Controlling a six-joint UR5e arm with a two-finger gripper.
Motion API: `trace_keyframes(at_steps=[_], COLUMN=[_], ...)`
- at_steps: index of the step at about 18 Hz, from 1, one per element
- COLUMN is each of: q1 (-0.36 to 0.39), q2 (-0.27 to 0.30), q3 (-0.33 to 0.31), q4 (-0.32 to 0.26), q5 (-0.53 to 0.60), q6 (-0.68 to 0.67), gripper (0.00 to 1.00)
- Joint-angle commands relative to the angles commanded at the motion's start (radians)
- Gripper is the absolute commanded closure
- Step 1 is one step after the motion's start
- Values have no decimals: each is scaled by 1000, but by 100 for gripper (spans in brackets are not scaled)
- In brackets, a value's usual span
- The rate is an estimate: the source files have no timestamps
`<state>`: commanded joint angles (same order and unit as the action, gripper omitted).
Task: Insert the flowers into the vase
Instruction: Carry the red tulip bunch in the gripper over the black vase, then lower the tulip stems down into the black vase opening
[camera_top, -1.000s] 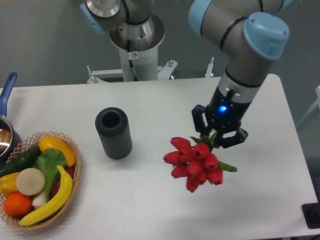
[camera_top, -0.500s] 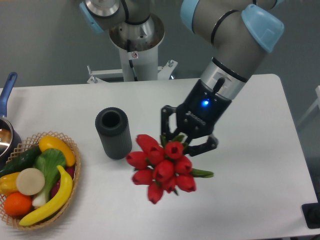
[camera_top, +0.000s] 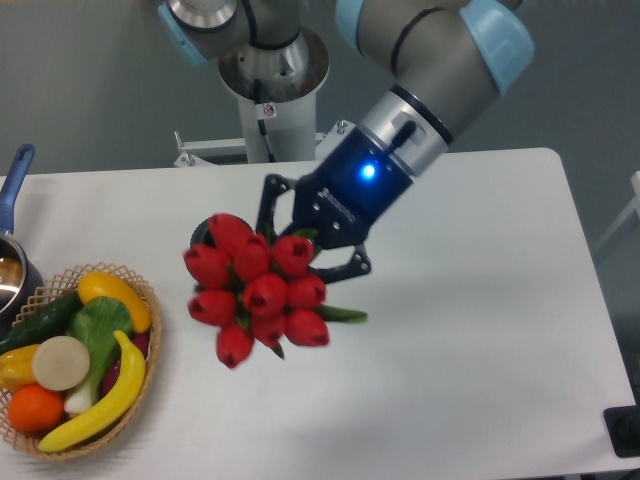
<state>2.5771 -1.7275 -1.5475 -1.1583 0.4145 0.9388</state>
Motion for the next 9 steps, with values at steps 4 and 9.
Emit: trace_keyframes(at_steps=[4, 9], q1=[21, 60], q2=[98, 167], q3=[-199, -315], q4=[150, 239], q5=[-146, -190], q6=[3, 8], gripper=[89, 89])
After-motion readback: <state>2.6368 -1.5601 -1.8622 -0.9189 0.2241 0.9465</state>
